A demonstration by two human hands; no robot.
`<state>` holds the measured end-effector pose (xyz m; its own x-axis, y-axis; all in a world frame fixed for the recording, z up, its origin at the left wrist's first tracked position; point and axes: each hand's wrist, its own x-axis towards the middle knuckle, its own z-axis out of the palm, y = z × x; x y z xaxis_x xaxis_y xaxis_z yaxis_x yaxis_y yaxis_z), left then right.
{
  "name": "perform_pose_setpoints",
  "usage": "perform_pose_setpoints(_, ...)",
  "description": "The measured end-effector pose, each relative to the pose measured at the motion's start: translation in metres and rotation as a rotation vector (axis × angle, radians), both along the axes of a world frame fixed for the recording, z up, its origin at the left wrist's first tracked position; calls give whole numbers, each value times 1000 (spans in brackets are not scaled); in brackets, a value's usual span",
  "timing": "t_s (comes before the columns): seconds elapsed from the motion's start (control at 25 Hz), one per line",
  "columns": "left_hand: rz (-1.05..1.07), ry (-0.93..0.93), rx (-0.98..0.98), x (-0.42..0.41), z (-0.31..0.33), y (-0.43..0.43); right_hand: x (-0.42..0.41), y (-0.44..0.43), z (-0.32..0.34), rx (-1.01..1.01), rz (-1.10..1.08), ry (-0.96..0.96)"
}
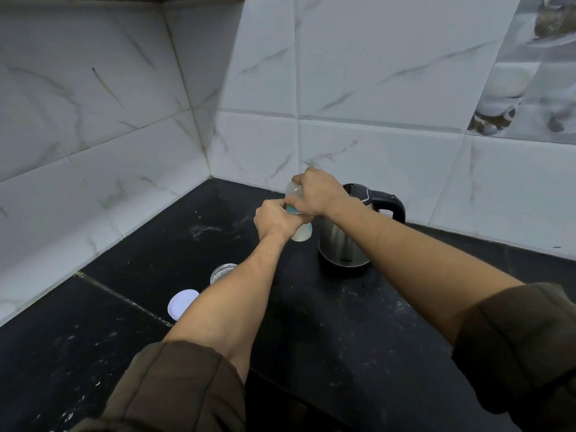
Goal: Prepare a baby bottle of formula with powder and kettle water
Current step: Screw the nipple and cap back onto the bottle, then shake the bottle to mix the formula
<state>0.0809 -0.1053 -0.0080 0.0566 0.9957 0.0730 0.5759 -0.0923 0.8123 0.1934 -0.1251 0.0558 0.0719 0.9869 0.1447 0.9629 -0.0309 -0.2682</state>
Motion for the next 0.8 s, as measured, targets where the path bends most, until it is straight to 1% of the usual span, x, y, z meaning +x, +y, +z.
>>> perform_pose_setpoints(0.12, 13, -6, 4, 1, 6, -1, 0, 3, -2, 16, -6, 24)
perform_pose_setpoints(0.28, -10, 71, 38, -10, 5, 0, 7, 3, -17, -12, 17, 82)
perform_pose_setpoints(0.32, -17, 91, 54, -12, 8, 1, 7, 0, -20, -12, 33, 142)
perform_pose_setpoints(0.44, -43, 141, 86, -16, 27, 8, 5, -2, -24, 43, 41, 413)
perform_pose_setpoints(0.52, -51, 149, 114, -17, 35, 10, 2, -2, -22, 72, 33, 516)
perform_pose_setpoints(0.68, -97, 64, 147, -17, 33, 13, 8, 4, -19, 187, 69, 494)
perform_pose_setpoints(0.8, -161, 45, 132, -20, 29, 15, 14, 8, -15, 296, 57, 541)
